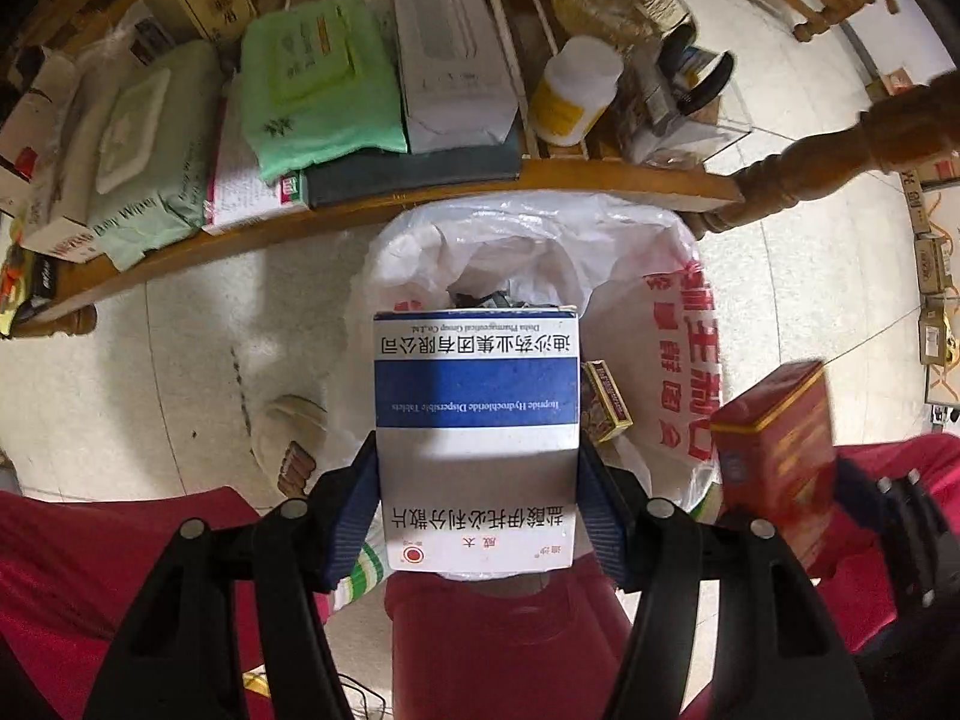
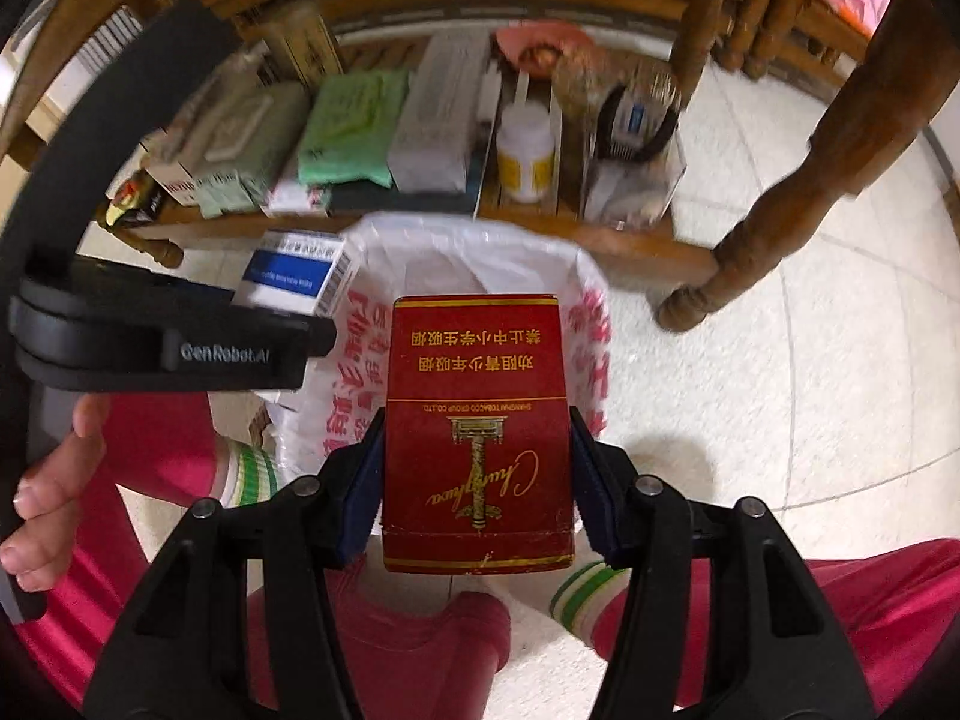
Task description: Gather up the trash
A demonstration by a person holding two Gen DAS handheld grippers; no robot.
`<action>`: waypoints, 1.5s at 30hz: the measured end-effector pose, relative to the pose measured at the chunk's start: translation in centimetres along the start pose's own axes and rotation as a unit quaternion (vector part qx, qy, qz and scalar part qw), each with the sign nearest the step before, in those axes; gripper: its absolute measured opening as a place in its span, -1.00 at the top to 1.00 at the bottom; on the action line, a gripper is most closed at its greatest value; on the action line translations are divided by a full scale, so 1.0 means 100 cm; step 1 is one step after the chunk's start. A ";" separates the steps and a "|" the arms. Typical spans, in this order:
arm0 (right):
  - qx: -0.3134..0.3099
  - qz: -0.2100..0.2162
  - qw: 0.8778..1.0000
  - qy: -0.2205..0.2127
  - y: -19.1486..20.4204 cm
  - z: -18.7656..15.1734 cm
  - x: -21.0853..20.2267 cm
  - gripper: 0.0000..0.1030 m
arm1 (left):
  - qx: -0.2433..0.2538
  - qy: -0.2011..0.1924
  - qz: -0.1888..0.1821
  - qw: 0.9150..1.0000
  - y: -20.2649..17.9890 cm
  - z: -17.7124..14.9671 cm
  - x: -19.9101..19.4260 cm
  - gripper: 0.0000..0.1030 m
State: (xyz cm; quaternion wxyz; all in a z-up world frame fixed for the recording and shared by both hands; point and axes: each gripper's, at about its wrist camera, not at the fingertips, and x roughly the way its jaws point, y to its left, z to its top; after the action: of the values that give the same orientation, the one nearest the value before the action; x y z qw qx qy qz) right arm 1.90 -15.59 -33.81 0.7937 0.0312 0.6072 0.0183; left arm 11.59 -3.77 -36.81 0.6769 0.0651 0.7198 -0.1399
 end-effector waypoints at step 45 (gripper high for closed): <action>0.041 0.058 0.995 0.063 -0.001 0.004 0.060 -0.46 | -0.046 0.074 0.004 0.996 0.013 0.016 0.054 -0.57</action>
State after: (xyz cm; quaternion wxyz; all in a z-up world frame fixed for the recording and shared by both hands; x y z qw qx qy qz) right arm 3.87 -15.32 -39.48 0.7494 0.0977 0.6535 0.0408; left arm 13.11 -3.47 -42.39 0.6248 0.0468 0.7731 -0.0985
